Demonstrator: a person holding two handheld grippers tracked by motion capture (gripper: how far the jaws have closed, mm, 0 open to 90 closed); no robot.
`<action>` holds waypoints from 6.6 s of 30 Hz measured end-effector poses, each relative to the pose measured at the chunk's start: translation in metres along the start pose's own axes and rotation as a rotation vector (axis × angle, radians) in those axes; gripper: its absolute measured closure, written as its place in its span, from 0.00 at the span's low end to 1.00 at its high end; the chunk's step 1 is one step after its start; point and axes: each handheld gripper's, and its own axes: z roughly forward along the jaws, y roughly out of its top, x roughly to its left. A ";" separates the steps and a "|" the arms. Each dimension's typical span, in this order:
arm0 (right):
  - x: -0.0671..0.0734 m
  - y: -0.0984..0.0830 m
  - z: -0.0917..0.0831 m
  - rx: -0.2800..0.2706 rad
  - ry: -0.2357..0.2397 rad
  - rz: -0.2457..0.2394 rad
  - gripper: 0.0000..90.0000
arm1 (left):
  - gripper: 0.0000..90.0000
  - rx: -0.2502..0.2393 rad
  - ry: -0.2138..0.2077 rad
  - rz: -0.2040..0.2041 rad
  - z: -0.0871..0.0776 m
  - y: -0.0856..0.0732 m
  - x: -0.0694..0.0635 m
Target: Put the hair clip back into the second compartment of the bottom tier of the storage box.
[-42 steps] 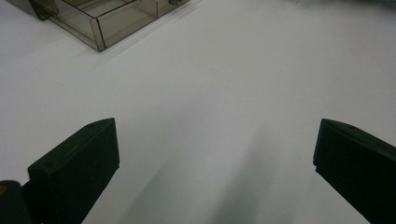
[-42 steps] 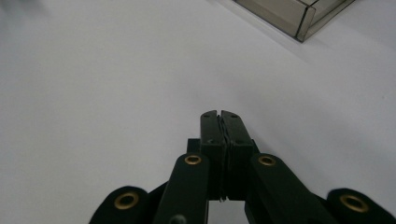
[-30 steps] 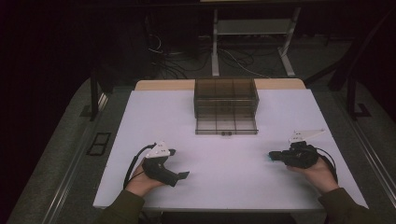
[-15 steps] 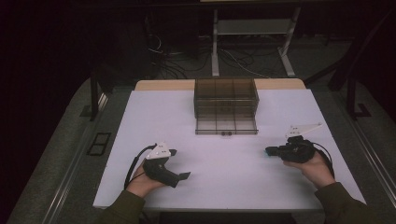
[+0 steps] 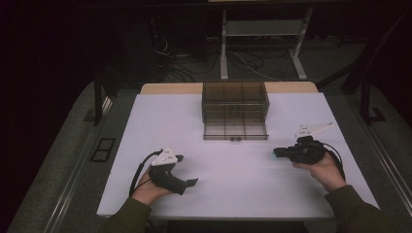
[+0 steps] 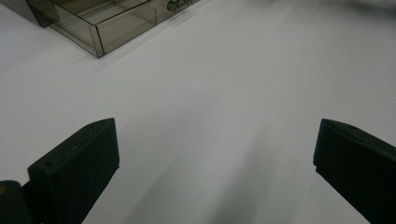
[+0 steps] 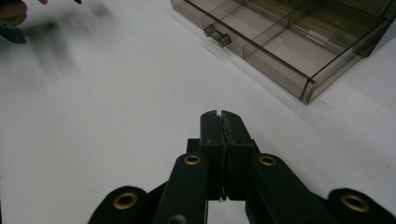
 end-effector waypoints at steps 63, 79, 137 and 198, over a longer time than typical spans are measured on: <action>-0.008 0.070 0.049 -0.062 0.023 -0.025 0.97 | 0.00 -0.006 -0.027 0.000 0.000 -0.001 -0.001; -0.014 0.078 0.059 -0.063 0.013 -0.019 0.97 | 0.00 -0.004 -0.029 0.002 0.001 -0.001 -0.001; -0.022 0.103 0.145 0.081 -0.043 -0.036 0.96 | 0.00 0.000 -0.038 0.003 0.000 -0.001 -0.001; -0.012 0.086 0.106 -0.005 -0.055 -0.042 0.46 | 0.00 0.000 -0.039 -0.014 0.003 -0.001 -0.001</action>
